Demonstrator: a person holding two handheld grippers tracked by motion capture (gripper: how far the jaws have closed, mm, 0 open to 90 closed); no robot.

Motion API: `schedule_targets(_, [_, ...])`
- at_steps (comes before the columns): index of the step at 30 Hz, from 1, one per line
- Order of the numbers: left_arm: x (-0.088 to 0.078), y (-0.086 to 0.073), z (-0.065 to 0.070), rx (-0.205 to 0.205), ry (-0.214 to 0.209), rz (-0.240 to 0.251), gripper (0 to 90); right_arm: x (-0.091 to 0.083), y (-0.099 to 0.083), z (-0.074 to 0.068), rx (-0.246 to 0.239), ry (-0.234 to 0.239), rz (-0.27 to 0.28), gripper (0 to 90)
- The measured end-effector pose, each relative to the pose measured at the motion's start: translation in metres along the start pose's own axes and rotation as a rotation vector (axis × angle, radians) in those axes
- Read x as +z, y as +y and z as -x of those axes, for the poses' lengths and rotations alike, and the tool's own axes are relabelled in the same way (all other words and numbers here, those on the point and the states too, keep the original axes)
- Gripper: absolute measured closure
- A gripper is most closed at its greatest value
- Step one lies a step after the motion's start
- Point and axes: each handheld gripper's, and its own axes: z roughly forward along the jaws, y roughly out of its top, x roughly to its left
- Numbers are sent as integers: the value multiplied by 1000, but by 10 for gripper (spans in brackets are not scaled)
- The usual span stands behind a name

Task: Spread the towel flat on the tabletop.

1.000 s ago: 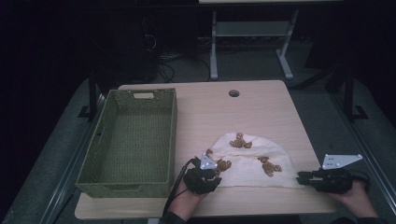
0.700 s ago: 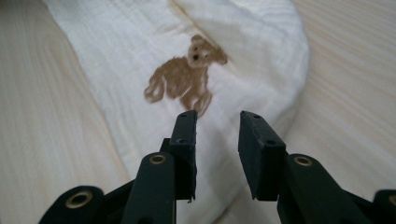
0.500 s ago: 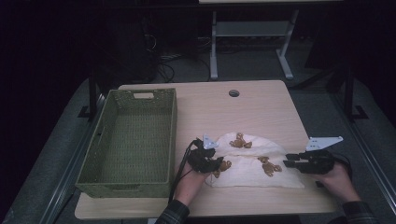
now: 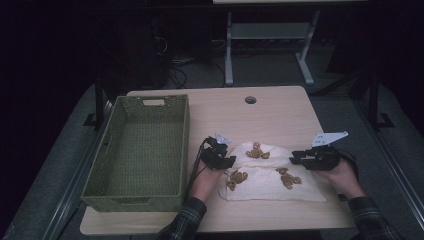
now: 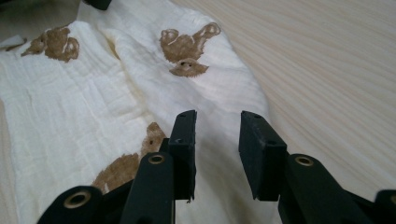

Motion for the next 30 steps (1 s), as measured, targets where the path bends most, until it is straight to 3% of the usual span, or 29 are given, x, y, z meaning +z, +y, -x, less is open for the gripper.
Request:
schedule_targets(3, [6,2,-2,3,-10,-19,613,1,-2,-3,-3,-1,-8,663])
schedule_targets(7, [10,6,-1,31,-18,-29,849,-1,-4,-1,2,-1,3,663])
schedule_targets(13, [-8,27,12,91,-46,62,883,-7,-5,-1,15,-10,16,663])
schedule_targets(16, [-12,37,31,152,-72,95,883,-10,-7,1,18,-16,27,663])
schedule_targets(20, [-12,43,58,235,-122,93,883,-13,-9,4,27,-35,37,656])
schedule_targets(23, [-5,41,79,288,-173,66,882,-16,-11,6,30,-45,42,648])
schedule_targets(30, [24,25,110,339,-266,-15,881,-19,-14,9,41,-61,49,635])
